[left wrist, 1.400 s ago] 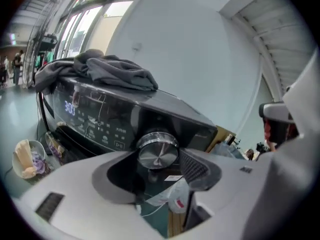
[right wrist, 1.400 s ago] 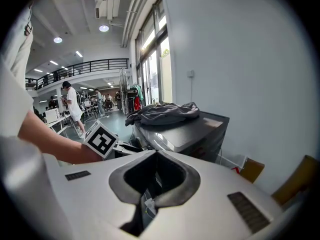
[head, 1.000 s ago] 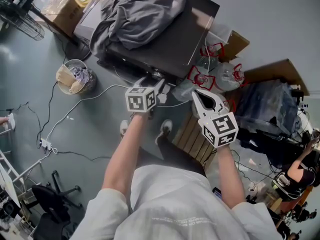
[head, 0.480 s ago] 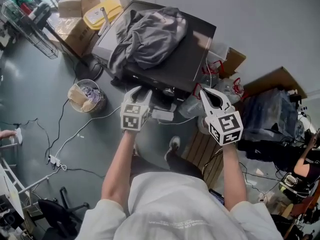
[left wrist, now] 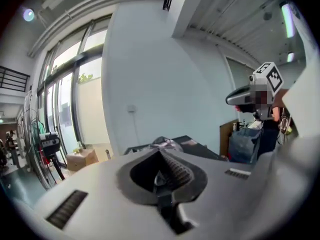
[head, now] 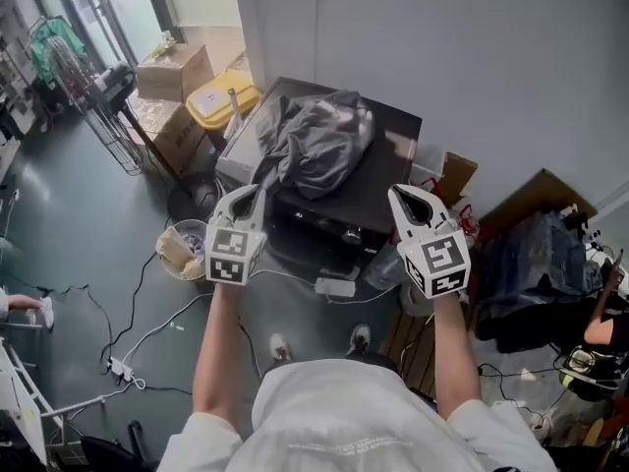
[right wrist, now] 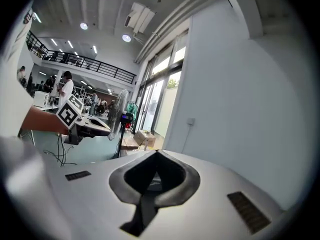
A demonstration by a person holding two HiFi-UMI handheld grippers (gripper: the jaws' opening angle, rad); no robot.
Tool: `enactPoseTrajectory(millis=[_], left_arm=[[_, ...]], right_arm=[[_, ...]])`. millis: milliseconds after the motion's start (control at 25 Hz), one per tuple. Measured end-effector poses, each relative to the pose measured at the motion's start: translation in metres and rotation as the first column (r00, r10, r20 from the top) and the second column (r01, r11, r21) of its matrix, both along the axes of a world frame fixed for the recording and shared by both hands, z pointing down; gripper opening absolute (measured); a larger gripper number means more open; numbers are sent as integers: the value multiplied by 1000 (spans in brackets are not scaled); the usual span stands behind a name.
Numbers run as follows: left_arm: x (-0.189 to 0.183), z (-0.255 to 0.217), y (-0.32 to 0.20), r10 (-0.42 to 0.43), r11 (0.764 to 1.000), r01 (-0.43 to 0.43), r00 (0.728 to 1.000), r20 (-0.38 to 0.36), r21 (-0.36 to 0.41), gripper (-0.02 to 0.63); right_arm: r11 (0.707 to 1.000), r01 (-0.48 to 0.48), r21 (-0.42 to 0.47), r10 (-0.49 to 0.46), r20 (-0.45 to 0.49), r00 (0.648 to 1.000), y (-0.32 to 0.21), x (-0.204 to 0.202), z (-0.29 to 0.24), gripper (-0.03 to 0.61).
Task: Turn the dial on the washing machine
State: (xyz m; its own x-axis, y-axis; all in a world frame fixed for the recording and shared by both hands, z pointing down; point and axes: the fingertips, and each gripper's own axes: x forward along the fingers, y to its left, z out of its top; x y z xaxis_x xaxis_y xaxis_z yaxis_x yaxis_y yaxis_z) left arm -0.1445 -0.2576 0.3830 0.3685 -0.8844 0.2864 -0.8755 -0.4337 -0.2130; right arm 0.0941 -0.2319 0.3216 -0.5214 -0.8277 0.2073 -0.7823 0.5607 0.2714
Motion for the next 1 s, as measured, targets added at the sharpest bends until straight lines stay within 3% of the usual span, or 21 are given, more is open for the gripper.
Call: enactPoseTrajectory(millis=[320,760,1000], left_arm=[[-16,-95,-3,22,978,-26,999,24,205,18],[-23,-171,6,29,942,-40,999,38,333,18],[-19,-176,4,44,935,-60,998,55,350,18]], right_arm=[[989,23,147,-26,20,999,-13,-29,-71,14],[970,51,238,-55,9,998,-13,-50,-127,14],[969,43,244,-43,-7,999,-18,-50,-129,14]])
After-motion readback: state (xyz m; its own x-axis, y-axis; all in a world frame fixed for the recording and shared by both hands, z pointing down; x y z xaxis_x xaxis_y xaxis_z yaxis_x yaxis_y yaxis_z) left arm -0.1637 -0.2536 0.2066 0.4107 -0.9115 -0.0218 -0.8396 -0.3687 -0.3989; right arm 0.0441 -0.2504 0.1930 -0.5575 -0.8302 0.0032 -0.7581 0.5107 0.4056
